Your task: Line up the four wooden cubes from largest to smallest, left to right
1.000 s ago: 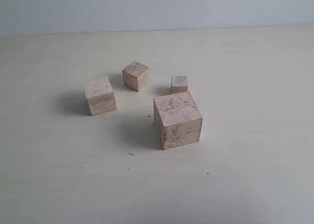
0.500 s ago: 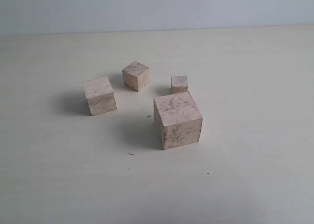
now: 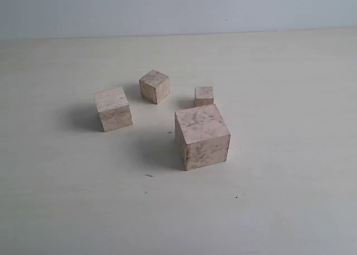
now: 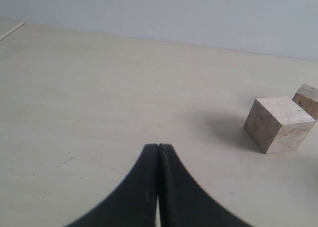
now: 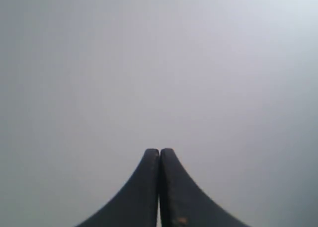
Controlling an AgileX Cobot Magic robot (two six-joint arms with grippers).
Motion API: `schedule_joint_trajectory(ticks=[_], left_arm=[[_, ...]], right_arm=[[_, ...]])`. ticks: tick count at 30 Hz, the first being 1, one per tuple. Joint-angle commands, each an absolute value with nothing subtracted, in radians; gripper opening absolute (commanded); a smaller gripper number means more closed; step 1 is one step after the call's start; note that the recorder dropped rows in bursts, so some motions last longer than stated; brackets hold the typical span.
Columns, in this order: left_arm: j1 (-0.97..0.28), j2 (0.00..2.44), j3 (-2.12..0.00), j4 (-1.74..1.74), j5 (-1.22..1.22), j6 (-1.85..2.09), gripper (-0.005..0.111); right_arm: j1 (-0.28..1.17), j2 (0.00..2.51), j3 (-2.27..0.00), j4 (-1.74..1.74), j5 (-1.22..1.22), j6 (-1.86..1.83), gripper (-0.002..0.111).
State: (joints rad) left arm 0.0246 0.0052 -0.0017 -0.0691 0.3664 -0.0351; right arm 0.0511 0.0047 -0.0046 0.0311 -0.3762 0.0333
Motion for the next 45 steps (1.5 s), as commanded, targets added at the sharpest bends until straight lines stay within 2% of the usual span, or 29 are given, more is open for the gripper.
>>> schedule_joint_trajectory(ticks=[1,7,11,16,20,25,28,34,39,45], left_arm=[[0.019,0.0,0.0,-0.066,0.357,-0.031,0.0],[0.019,0.0,0.0,-0.066,0.357,-0.031,0.0],[0.019,0.0,0.0,-0.066,0.357,-0.031,0.0],[0.019,0.0,0.0,-0.066,0.357,-0.031,0.0],[0.019,0.0,0.0,-0.066,0.357,-0.031,0.0],[0.019,0.0,0.0,-0.066,0.357,-0.031,0.0],[0.019,0.0,0.0,-0.066,0.357,-0.031,0.0],[0.019,0.0,0.0,-0.066,0.357,-0.031,0.0],[0.019,0.0,0.0,-0.066,0.357,-0.031,0.0],[0.019,0.0,0.0,-0.066,0.357,-0.031,0.0]], right_arm=[[0.047,0.0,0.0,0.081,-0.44,0.056,0.0],[0.047,0.037,-0.184,0.129,-0.093,0.06,0.0],[0.047,0.201,-0.388,0.168,0.129,0.105,0.0],[0.047,0.443,-0.674,0.467,0.554,0.087,0.0],[0.047,0.574,-0.796,0.513,0.525,0.079,0.0],[0.047,0.622,-0.854,0.521,0.498,0.113,0.0],[0.047,0.652,-0.871,0.538,0.533,-0.127,0.0],[0.059,0.803,-0.893,0.804,0.784,-0.493,0.0],[0.207,1.002,-0.925,0.791,0.934,-0.55,0.0],[0.44,1.185,-0.926,0.668,0.935,-0.495,0.0]])
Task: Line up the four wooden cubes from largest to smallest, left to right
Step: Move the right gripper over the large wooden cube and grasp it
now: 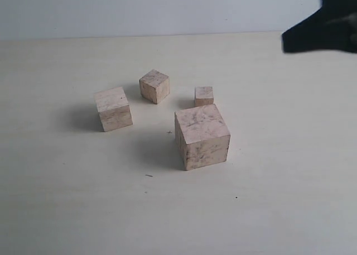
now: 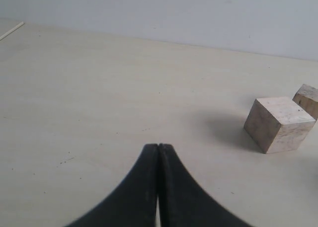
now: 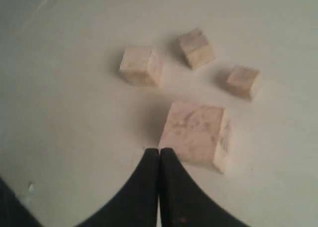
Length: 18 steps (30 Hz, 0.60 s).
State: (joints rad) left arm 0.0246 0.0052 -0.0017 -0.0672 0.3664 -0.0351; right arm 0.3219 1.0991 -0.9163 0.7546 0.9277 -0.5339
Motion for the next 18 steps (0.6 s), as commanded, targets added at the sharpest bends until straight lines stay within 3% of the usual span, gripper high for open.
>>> schedule_joint_trajectory(ticks=[1,8,18], left_arm=[[0.019,0.0,0.0,-0.066,0.357,-0.031,0.0],[0.019,0.0,0.0,-0.066,0.357,-0.031,0.0],[0.019,0.0,0.0,-0.066,0.357,-0.031,0.0]], right_arm=[[0.473,1.21,-0.926,0.616,0.925,-0.459,0.0],[0.63,1.333,-0.926,0.326,0.829,-0.08,0.0],[0.728,1.374,-0.926,0.338,0.768,-0.079,0.0]])
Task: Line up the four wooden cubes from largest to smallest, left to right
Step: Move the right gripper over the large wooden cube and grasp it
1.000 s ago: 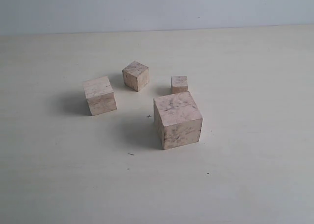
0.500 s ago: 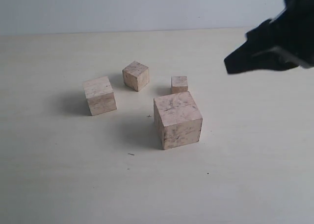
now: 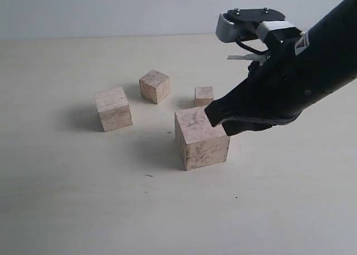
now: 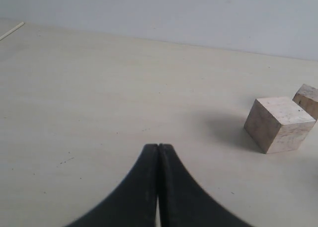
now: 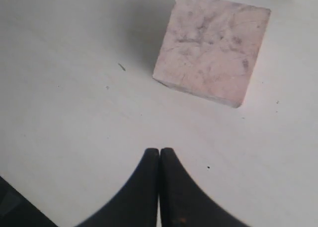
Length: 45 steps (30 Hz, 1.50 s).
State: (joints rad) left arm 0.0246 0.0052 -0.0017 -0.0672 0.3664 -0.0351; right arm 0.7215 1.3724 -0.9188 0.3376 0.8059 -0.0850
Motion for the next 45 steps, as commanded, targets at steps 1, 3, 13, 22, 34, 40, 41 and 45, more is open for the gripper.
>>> schedule_joint_trajectory(ticks=[1,3,13,22,34,40,41,45], left_arm=[[0.019,0.0,0.0,-0.066,0.357,-0.031,0.0],[0.019,0.0,0.0,-0.066,0.357,-0.031,0.0],[0.019,0.0,0.0,-0.066,0.357,-0.031,0.0],[0.019,0.0,0.0,-0.066,0.357,-0.031,0.0],[0.019,0.0,0.0,-0.066,0.357,-0.031,0.0],[0.019,0.0,0.0,-0.066,0.357,-0.031,0.0],[0.019,0.0,0.0,-0.066,0.357,-0.031,0.0],[0.019,0.0,0.0,-0.066,0.357,-0.031,0.0]], right_arm=[[0.728,1.374,-0.926,0.338,0.758,-0.079,0.0],[0.728,1.374,-0.926,0.354,0.75,-0.078,0.0],[0.728,1.376,-0.927,0.434,0.516,-0.081,0.0],[0.839,1.551,-1.142,0.16,0.774,0.176,0.0],[0.885,1.706,-1.274,-0.131,0.941,0.409,0.088],[0.885,1.733,-1.274,-0.128,0.841,0.454,0.105],[0.885,1.74,-1.274,-0.127,0.842,0.454,0.105],[0.885,1.773,-1.274,-0.138,0.841,0.456,0.105]])
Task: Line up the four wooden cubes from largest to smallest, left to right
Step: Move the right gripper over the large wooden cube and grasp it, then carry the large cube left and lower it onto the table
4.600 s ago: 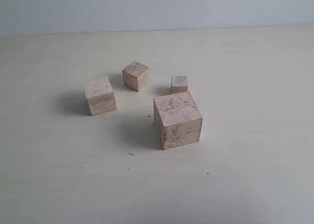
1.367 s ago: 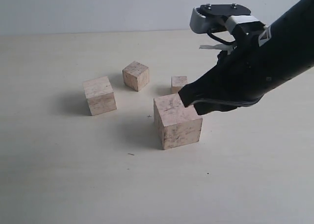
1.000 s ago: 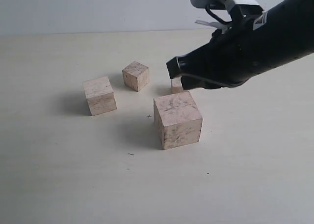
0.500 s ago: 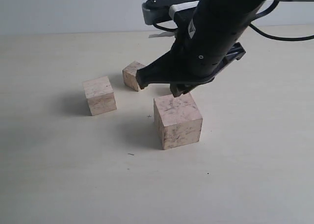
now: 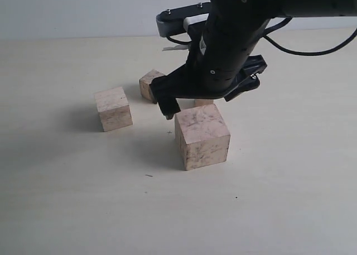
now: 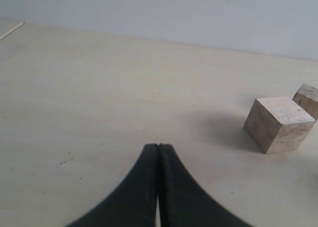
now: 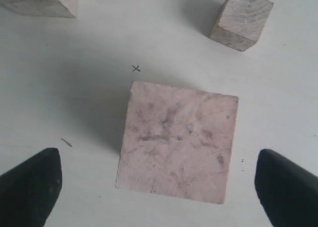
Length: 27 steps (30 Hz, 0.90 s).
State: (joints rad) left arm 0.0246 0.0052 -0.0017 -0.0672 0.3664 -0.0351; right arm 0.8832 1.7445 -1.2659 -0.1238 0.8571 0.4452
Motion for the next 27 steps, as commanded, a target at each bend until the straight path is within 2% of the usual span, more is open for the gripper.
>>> schedule_joint_trajectory(ticks=[1,18,21,23,24,27], left_arm=[[0.019,0.0,0.0,-0.066,0.357,-0.031,0.0],[0.019,0.0,0.0,-0.066,0.357,-0.031,0.0],[0.019,0.0,0.0,-0.066,0.357,-0.031,0.0],[0.019,0.0,0.0,-0.066,0.357,-0.031,0.0],[0.019,0.0,0.0,-0.066,0.357,-0.031,0.0],[0.019,0.0,0.0,-0.066,0.357,-0.031,0.0]], right_arm=[[0.885,1.781,-1.274,-0.14,0.836,0.456,0.105],[0.885,1.965,-1.276,-0.22,0.745,0.554,0.105],[0.885,1.982,-1.276,-0.213,0.754,0.584,0.102],[0.885,1.988,-1.276,-0.213,0.766,0.597,0.093],[0.885,1.988,-1.276,-0.213,0.766,0.597,0.084],[0.885,1.988,-1.276,-0.213,0.761,0.602,0.048]])
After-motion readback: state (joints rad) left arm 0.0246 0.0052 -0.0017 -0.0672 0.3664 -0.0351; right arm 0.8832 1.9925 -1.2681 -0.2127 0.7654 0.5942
